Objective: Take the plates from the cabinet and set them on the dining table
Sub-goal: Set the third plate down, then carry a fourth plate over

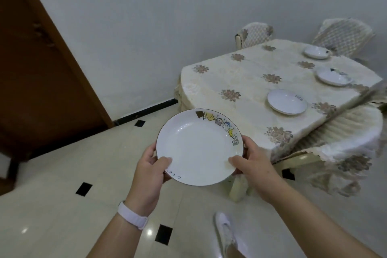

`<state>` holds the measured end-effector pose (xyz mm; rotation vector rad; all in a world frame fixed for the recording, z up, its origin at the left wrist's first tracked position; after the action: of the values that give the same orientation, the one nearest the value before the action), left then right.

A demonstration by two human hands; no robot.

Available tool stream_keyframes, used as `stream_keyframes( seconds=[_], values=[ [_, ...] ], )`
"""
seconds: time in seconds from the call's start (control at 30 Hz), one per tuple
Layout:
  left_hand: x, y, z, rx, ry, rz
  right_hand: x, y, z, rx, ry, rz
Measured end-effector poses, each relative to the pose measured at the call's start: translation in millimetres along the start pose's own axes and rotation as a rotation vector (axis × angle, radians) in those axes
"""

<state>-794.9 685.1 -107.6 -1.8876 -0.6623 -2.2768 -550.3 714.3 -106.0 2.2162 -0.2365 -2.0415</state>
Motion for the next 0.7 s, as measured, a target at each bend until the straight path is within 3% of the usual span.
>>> stream_keyframes(
  seconds=[0.17, 0.47, 0.7],
  values=[
    [9.2, -72.4, 14.0, 0.104, -0.024, 0.004, -1.5, -92.1, 20.7, -0.101, -0.015, 0.006],
    [57.0, -182.6, 68.1, 0.221, 0.000, 0.058, -64.1, -240.9, 32.0, -0.244, 0.011, -0.056],
    [86.5, -230.0, 50.9, 0.306, 0.031, 0.099, -83.7, -303.8, 80.3, -0.350, -0.001, -0.075]
  ],
)
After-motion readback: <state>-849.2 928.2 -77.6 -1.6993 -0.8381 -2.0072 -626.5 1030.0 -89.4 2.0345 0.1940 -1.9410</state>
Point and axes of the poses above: each hand's wrist, its own y-axis away from the middle knuckle, its own z-axis out of the palm, x = y × z, the point moved 10 cm from there along -y, towards the middle knuckle, and after that the axes turned 8 degrees about x, right-handed, at the moved point
